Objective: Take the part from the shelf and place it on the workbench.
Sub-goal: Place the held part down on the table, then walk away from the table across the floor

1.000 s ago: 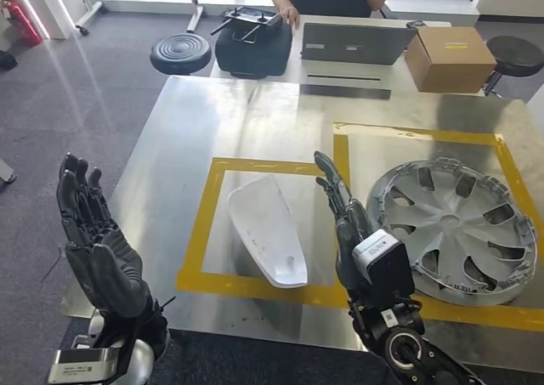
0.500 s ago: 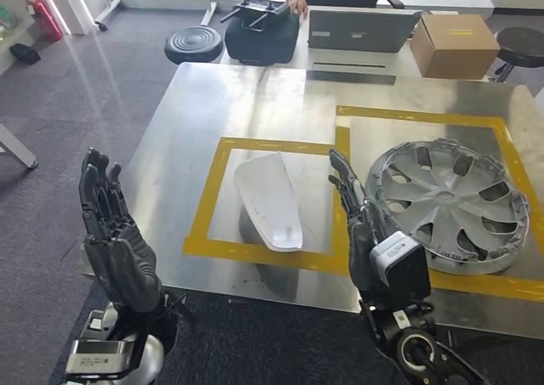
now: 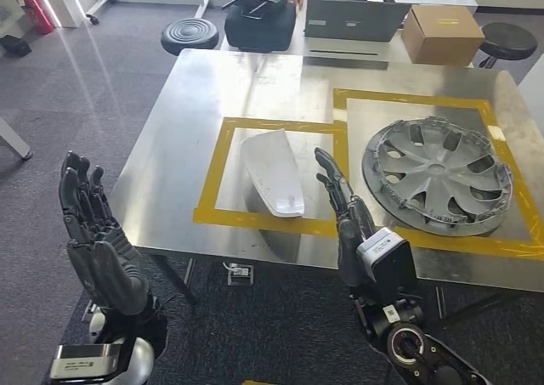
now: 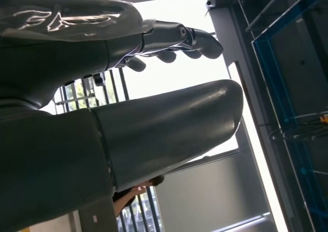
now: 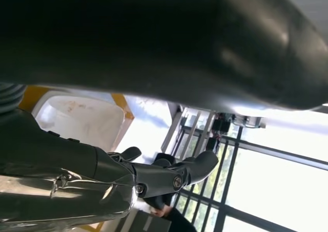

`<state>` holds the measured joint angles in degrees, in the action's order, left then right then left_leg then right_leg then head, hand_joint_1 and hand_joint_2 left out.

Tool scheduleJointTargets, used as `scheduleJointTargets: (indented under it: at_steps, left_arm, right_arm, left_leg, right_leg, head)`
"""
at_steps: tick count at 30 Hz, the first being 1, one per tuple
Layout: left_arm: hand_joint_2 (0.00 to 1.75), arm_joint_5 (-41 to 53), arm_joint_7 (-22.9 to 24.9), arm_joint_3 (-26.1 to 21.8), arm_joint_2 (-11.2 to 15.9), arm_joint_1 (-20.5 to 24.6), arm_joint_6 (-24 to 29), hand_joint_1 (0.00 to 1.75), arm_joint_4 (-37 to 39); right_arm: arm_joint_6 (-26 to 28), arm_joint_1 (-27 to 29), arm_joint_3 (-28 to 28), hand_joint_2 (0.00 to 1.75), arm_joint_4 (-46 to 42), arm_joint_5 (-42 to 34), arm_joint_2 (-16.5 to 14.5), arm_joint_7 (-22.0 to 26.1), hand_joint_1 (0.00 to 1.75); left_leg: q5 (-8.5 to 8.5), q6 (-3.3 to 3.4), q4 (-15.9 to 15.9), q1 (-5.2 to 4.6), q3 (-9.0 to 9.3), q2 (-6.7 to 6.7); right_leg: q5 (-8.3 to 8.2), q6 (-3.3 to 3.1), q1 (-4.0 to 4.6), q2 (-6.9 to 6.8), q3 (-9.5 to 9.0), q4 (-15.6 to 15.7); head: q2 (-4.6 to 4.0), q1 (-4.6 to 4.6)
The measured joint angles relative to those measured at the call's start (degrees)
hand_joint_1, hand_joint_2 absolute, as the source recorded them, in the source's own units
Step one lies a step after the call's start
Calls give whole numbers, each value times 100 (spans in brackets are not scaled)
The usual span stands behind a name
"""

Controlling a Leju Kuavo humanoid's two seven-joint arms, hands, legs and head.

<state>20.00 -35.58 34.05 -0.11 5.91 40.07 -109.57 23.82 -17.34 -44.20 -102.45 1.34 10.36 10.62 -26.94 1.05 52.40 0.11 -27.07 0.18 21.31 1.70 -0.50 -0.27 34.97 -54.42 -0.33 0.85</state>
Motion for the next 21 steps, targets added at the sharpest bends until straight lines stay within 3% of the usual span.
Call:
scheduleJointTargets:
  at_steps: [1,3,4,5,6,7,9,11,12,14,15,16,17,19,20,21]
  left_arm:
    - [0,3,8,0,-2,2,-1,0,0]
    - [0,11,35,0,-4,4,-3,0,0]
    - [0,18,53,0,-3,2,-3,0,0]
    - [0,27,71,0,-1,1,-3,0,0]
    - [0,39,85,0,2,0,-3,0,0]
    - [0,54,100,0,4,-1,-3,0,0]
    - [0,87,131,0,7,0,-3,0,-1]
    - [0,114,165,0,7,4,-3,0,-3]
    - [0,125,179,0,7,8,-3,0,-4]
    - [0,143,196,0,8,10,-3,0,-4]
    - [0,150,202,0,10,10,-3,0,-5]
    - [0,154,203,-1,13,10,-3,0,-5]
    - [0,157,206,-1,17,9,-3,0,-6]
    - [0,159,212,-1,25,6,-3,0,-7]
    - [0,159,214,0,30,3,-3,0,-7]
    - [0,159,214,0,34,3,-3,0,-7]
  right_arm:
    - [-1,4,1,0,1,1,0,-1,0]
    - [-4,8,3,0,1,3,0,-7,0]
    - [-7,13,3,0,1,5,0,-13,0]
    - [-11,18,3,0,1,7,0,-21,0]
    - [-15,23,3,0,1,12,0,-30,0]
    - [-20,27,3,0,1,22,0,-37,0]
    - [-27,26,9,0,0,54,1,-45,0]
    - [-37,22,24,0,-7,81,2,-46,0]
    - [-43,20,30,0,-10,87,2,-45,0]
    - [-60,25,34,0,-12,90,3,-46,0]
    - [-68,25,35,0,-11,90,3,-48,0]
    - [-75,26,36,0,-11,90,3,-49,0]
    - [-80,27,36,0,-10,90,3,-50,0]
    - [-85,32,34,0,-10,89,2,-50,0]
    - [-87,36,34,0,-10,89,2,-51,0]
    - [-87,36,33,0,-10,89,2,-51,0]
  left_leg:
    - [56,53,-9,5,-57,11]
    - [174,115,-5,-2,-203,23]
    - [237,125,-1,-11,-285,25]
    - [299,126,6,-21,-369,25]
    - [358,124,16,-33,-453,24]
    - [412,119,28,-45,-533,23]
    - [506,102,56,-74,-657,20]
    - [598,59,72,-90,-721,24]
    - [647,27,71,-86,-741,29]
    - [721,-42,74,-77,-778,34]
    - [646,-76,136,-76,-825,26]
    - [460,-110,290,-72,-905,15]
    - [171,-143,563,-56,-1018,5]
    - [-395,-210,1342,-10,-1269,-3]
    - [-496,-240,1680,16,-1335,-3]
    - [-443,-268,1865,40,-1321,-2]
  right_leg:
    - [218,25,-6,5,81,-201]
    - [837,60,-12,8,303,-934]
    - [1059,72,-12,8,383,-1340]
    - [1142,76,-11,8,401,-1630]
    - [1080,69,-9,8,324,-1737]
    - [920,48,-4,9,147,-1621]
    - [668,-43,24,14,-447,-864]
    - [701,-128,58,13,-992,-44]
    - [756,-152,73,11,-1112,174]
    - [708,-178,68,-7,-1084,303]
    - [652,-202,50,-23,-1035,326]
    - [580,-233,29,-41,-973,348]
    - [503,-257,10,-56,-908,360]
    - [349,-280,10,-59,-724,343]
    - [275,-272,8,-60,-613,325]
    - [207,-260,3,-61,-501,299]
  head:
    - [0,-26]
    - [0,-107]
    - [1,-146]
    - [1,-177]
    - [1,-203]
    - [1,-225]
    - [1,-261]
    - [1,-258]
    - [1,-251]
    - [1,-253]
    - [1,-254]
    - [1,-238]
    - [0,-204]
    - [0,-131]
    - [0,-99]
    - [0,-76]
